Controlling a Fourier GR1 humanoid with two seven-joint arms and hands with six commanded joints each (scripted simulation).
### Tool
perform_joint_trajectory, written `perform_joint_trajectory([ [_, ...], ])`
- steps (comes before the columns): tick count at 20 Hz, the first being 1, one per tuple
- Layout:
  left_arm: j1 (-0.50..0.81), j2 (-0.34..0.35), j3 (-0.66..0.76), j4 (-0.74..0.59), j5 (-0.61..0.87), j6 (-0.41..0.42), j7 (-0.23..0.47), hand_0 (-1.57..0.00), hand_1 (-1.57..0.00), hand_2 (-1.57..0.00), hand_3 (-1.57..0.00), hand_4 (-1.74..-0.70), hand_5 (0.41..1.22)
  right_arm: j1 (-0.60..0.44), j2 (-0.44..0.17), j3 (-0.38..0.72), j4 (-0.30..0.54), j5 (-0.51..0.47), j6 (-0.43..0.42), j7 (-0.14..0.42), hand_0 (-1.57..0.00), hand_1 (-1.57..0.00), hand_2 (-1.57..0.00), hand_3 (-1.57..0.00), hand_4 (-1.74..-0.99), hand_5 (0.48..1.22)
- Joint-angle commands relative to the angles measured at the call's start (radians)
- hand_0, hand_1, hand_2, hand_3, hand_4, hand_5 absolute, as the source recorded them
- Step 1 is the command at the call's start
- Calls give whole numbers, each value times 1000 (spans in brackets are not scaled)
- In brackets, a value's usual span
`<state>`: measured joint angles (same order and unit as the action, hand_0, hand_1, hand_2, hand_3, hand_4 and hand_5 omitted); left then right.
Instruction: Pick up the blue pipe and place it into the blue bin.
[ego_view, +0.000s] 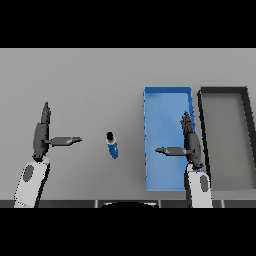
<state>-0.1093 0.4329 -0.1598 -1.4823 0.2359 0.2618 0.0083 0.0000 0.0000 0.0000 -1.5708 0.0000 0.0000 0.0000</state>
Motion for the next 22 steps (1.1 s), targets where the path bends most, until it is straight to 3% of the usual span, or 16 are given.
perform_joint_trajectory([
  [1,0,0,1,0,0,0,-5,1,1,1,1,-1006,586,0,1,0,0,0,-1,0,1,1,1,1,-1222,603],
  [6,5,5,4,-7,4,-3,-12,1,1,1,1,-1006,586,0,6,7,-3,8,-7,1,1,1,1,1,-1222,603],
  [8,71,114,-40,-16,-10,-174,-122,1,1,1,1,-1011,588,65,-86,57,-63,86,45,-94,1,1,1,1,-1227,603],
  [10,81,154,-56,-20,-19,-234,-156,1,1,1,1,-1010,588,89,-110,82,-101,116,57,-93,1,1,1,1,-1228,599],
  [14,72,179,-58,-20,4,-287,-153,1,1,1,1,-1009,589,108,-117,103,-127,138,63,-69,1,1,1,1,-1226,593],
  [16,87,183,-70,-37,22,-331,-185,1,1,1,1,-1023,594,91,-127,92,-127,132,62,-32,1,1,1,1,-1218,589],
  [20,106,218,-139,-107,-2,-412,-172,1,1,1,1,-1031,565,85,-134,93,-126,127,74,-74,1,1,1,1,-1225,595],
  [22,107,226,-171,-135,-1,-444,-121,1,1,1,1,-1040,532,87,-132,97,-119,131,76,-96,1,1,1,1,-1225,603],
])
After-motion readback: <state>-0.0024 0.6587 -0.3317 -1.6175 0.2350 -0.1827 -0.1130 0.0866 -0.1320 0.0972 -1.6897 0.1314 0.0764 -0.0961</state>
